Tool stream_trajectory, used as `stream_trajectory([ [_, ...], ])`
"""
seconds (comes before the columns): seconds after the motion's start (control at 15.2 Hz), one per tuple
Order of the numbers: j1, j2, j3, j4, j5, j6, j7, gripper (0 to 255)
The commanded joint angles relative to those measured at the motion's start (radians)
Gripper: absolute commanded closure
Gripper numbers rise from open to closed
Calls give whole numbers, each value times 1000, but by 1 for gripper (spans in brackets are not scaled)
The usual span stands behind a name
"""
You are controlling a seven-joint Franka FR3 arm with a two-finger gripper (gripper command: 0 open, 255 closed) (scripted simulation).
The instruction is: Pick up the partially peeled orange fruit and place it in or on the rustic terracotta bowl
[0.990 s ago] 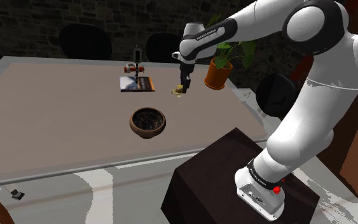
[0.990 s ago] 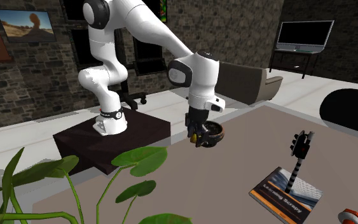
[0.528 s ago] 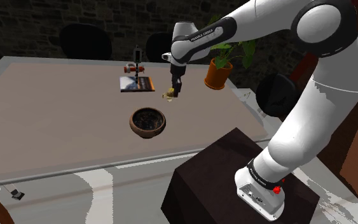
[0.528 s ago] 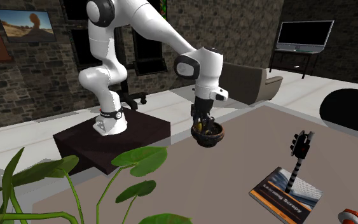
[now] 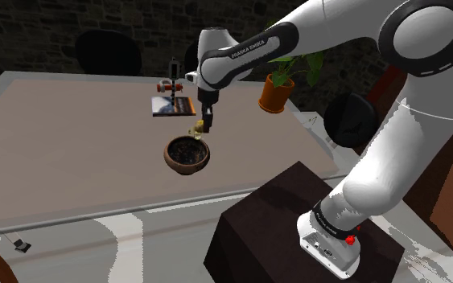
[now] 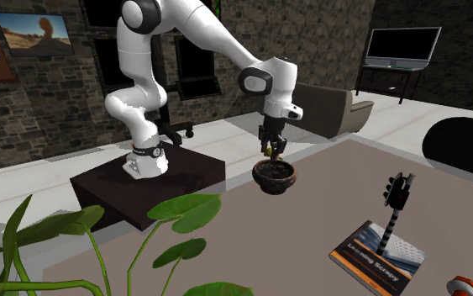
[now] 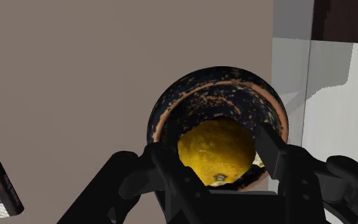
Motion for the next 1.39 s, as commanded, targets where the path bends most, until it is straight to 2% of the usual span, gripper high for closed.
stream_trajectory([
  [0.0,27,2,18,3,0,-1,46,255],
  [0.07,47,6,31,10,0,-3,79,255],
  [1.12,66,155,8,-32,-60,182,112,255],
  [1.32,66,155,7,-32,-60,182,112,255],
])
